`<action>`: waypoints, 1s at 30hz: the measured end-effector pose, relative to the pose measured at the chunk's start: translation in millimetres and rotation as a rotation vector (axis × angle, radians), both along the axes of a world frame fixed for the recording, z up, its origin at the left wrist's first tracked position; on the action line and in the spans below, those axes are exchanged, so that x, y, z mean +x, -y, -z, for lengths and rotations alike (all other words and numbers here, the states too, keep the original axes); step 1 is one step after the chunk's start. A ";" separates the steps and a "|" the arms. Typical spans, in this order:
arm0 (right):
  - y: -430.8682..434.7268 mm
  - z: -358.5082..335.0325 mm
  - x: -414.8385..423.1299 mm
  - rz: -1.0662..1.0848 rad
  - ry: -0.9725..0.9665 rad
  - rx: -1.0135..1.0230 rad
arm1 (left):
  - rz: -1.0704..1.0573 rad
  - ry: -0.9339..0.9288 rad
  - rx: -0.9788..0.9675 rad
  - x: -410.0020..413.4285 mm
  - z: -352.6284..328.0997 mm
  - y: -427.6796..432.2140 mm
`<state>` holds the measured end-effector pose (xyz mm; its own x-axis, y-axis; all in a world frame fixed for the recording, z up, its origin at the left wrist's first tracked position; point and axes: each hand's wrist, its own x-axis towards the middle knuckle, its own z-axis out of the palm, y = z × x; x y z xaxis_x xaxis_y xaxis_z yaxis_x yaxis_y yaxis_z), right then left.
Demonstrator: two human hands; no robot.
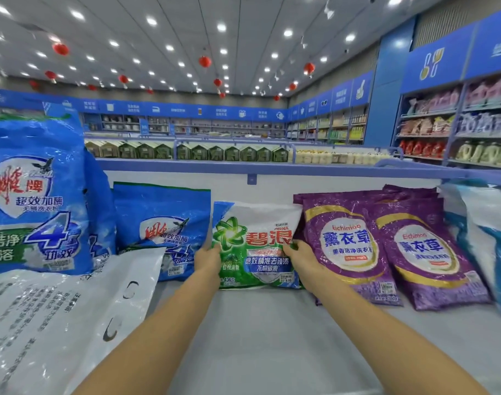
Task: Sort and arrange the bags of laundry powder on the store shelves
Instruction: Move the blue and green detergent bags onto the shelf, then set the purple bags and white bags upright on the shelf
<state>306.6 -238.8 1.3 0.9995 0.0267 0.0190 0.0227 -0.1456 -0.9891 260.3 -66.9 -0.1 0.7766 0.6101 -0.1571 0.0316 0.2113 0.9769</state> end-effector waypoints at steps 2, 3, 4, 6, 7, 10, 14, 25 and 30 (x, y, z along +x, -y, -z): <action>-0.7 0.2 -1.0 -0.030 0.030 -0.019 | -0.034 0.005 -0.032 -2.5 -0.6 -0.4; -0.5 -0.8 -1.1 -0.045 0.041 -0.025 | -0.039 -0.001 -0.048 -3.5 -1.3 -1.2; -0.4 -2.8 -1.2 -0.058 0.053 -0.026 | -0.036 -0.006 -0.067 -4.3 -2.2 -2.2; 0.7 -8.6 -3.1 -0.077 0.083 -0.029 | -0.027 -0.008 -0.111 -7.8 -3.9 -4.1; 1.4 -11.3 -4.8 -0.085 0.097 -0.044 | -0.020 -0.003 -0.122 -9.7 -4.7 -5.2; 3.9 -20.3 -16.7 -0.086 0.148 -0.102 | -0.015 0.012 -0.094 -14.7 -4.6 -10.2; 13.6 -43.4 -50.6 -0.070 0.287 -0.095 | -0.082 0.126 0.027 -28.8 -21.3 -12.9; 166.0 -65.1 -198.5 0.095 0.751 0.031 | 0.313 0.700 0.317 -138.8 -81.2 41.1; 267.9 -33.8 -272.6 0.342 0.780 0.108 | 0.586 0.764 0.311 -161.9 -49.1 115.5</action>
